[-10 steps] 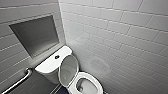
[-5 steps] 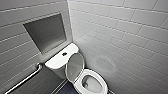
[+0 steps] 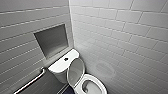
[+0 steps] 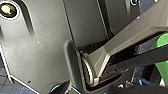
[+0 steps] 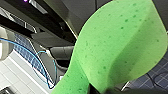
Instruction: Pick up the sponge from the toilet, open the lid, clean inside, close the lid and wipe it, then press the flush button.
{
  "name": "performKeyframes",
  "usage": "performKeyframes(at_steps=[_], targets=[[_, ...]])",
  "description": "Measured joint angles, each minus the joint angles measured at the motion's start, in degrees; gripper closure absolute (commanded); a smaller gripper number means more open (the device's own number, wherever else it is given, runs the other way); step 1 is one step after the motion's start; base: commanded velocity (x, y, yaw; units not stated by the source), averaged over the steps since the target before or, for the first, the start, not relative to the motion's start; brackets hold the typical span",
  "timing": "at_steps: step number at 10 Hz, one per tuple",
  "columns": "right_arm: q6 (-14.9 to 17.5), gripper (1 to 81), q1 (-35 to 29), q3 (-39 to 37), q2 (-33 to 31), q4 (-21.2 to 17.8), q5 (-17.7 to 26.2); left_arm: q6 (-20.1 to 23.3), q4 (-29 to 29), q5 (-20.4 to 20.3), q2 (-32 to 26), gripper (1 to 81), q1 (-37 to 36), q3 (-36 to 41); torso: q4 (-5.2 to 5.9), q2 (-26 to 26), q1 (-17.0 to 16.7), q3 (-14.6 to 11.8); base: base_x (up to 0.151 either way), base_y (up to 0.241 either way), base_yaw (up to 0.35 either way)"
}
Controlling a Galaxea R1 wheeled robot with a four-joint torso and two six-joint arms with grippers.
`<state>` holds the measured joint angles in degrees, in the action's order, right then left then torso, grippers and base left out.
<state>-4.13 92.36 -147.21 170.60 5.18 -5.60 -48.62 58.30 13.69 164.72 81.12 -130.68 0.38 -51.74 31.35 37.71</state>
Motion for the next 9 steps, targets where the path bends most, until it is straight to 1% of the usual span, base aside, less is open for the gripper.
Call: performKeyframes(at_steps=[2, 3, 4, 5, 7, 8, 9], targets=[[-0.02, 81.1, -0.22, -0.3, 0.22, 0.0, 0.12, -0.02, -0.06, -0.9, 2.01, 1.0, 1.49, -4.16, 0.02, 3.89, -2.58, -4.07, 0.0, 0.0, 0.0], [0.0, 81.1, -0.29, -0.35, 0.44, 0.02, 0.22, -0.04, -0.13, -1.88, 2.6, 1.0, 2.29, -5.62, 0.02, 5.95, -3.94, -6.23, 0.0, 0.0, 0.0], [0.04, 81.1, -0.27, -0.52, 0.79, 0.02, 0.22, -0.04, -0.24, -3.58, 2.78, 1.0, 3.06, -7.27, 0.02, 7.65, -5.07, -7.72, 0.0, 0.0, 0.0], [0.04, 81.1, -0.11, -0.66, 0.96, 0.02, 0.12, -0.06, -0.28, -6.34, 2.68, 1.0, 3.69, -9.73, 0.02, 9.12, -6.1, -8.07, 0.0, 0.0, 0.0], [-0.18, 81.1, 0.83, -0.94, 1.16, 0.02, -0.33, -0.11, -0.45, -14.15, 2.54, 1.0, 4.33, -15.52, 0.02, 13.05, -8.61, -8.79, 0.0, 0.0, 0.0], [-0.44, 81.1, 1.11, -1.11, 1.32, 0.0, -0.71, -0.11, -0.48, -16.8, 2.6, 1.0, 4.22, -18.05, 0.02, 14.99, -9.86, -8.98, 0.0, 0.0, 0.0], [-0.44, 81.1, 1.33, -1.19, 1.68, -0.06, -0.79, -0.13, -0.48, -18.51, 2.65, 1.0, 4.28, -20.14, 0.02, 16.55, -10.82, -9.73, 0.0, 0.0, 0.0]])
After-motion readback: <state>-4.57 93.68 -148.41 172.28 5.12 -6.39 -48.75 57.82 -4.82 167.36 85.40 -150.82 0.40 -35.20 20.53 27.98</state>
